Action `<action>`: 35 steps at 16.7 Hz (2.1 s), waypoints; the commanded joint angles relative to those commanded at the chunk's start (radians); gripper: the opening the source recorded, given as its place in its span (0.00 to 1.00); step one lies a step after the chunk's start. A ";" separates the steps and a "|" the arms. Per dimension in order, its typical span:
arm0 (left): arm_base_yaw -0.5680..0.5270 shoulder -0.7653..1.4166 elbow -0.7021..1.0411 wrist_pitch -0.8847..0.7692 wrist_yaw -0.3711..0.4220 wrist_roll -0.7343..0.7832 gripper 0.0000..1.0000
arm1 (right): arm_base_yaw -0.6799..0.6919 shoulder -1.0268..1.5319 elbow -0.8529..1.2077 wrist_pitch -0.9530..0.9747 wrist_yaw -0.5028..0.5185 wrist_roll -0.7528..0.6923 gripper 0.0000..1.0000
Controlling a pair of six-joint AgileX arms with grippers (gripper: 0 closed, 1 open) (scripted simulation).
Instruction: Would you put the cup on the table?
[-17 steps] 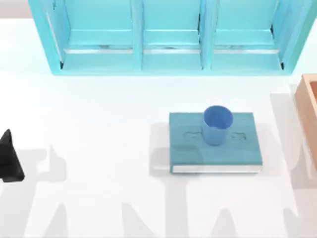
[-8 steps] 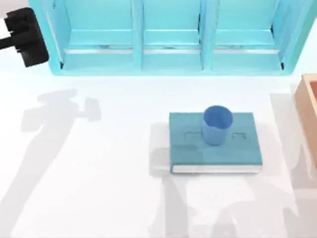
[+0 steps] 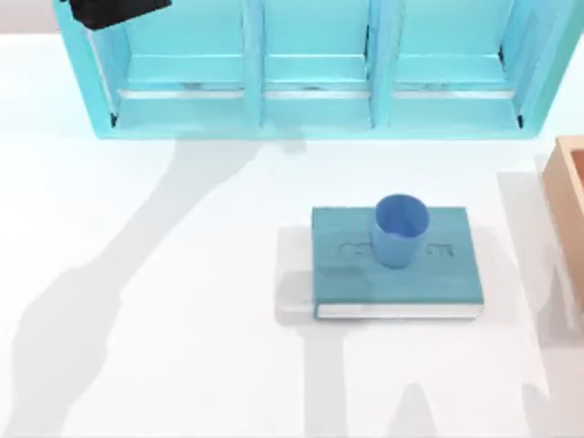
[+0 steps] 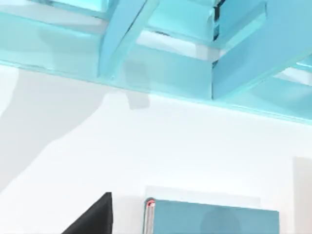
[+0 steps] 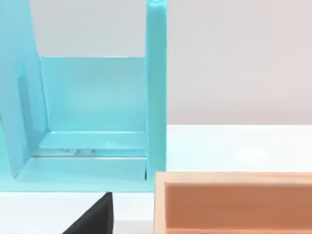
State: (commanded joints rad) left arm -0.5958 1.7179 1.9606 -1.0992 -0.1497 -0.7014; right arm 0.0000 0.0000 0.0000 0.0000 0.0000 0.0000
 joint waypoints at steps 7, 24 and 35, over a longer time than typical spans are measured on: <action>-0.228 0.529 0.438 -0.352 -0.001 -0.122 1.00 | 0.000 0.000 0.000 0.000 0.000 0.000 1.00; -0.265 0.644 0.232 -0.170 0.003 -0.114 1.00 | 0.000 0.000 0.000 0.000 0.000 0.000 1.00; -0.254 0.641 0.103 -0.042 0.005 -0.103 0.77 | 0.000 0.000 0.000 0.000 0.000 0.000 1.00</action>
State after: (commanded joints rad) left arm -0.8495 2.3592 2.0639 -1.1409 -0.1449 -0.8048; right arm 0.0000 0.0000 0.0000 0.0000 0.0000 0.0000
